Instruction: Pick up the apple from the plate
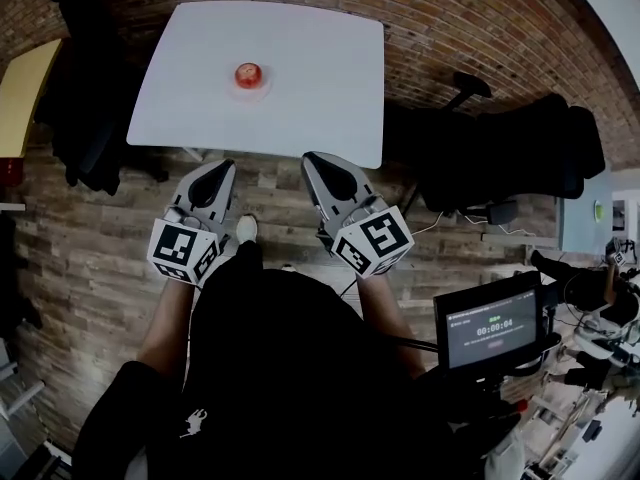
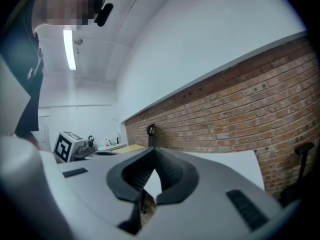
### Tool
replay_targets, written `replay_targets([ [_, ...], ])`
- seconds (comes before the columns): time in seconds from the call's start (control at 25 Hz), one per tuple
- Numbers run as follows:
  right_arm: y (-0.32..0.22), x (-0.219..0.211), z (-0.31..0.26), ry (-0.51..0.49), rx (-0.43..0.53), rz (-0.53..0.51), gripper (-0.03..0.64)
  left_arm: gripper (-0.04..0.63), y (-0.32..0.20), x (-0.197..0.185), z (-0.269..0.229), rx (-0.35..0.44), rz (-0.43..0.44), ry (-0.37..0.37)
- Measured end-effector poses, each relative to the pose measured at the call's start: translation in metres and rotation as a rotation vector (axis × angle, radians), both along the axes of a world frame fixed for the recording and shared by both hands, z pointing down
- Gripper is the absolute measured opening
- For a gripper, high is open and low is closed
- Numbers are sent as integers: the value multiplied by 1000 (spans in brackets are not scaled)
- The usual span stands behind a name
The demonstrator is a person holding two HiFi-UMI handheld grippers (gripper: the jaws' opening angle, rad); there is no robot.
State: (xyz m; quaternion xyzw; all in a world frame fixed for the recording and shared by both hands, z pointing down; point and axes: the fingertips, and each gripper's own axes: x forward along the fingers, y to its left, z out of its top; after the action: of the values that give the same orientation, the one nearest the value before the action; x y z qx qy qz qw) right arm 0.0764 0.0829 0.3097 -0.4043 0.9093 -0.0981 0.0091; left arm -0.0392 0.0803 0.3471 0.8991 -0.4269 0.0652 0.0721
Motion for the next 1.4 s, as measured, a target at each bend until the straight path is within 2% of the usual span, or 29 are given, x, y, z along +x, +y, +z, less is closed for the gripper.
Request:
replay_targets([
  [0.28,-33,-15,-7,12,0,40,2,6,-39,-9,-7,10,76,40],
  [0.68,-74,-29,0,44,-25,110,2,6,-88,-21,13,-25,151,6],
  [0.92,-100,-42,-1,47,-25,130,2,6,-113,-29,15,-49,214,43],
  [1.4,-145,-65,5,69,-43,140,2,6,-159,-56,23,-71,219,47],
])
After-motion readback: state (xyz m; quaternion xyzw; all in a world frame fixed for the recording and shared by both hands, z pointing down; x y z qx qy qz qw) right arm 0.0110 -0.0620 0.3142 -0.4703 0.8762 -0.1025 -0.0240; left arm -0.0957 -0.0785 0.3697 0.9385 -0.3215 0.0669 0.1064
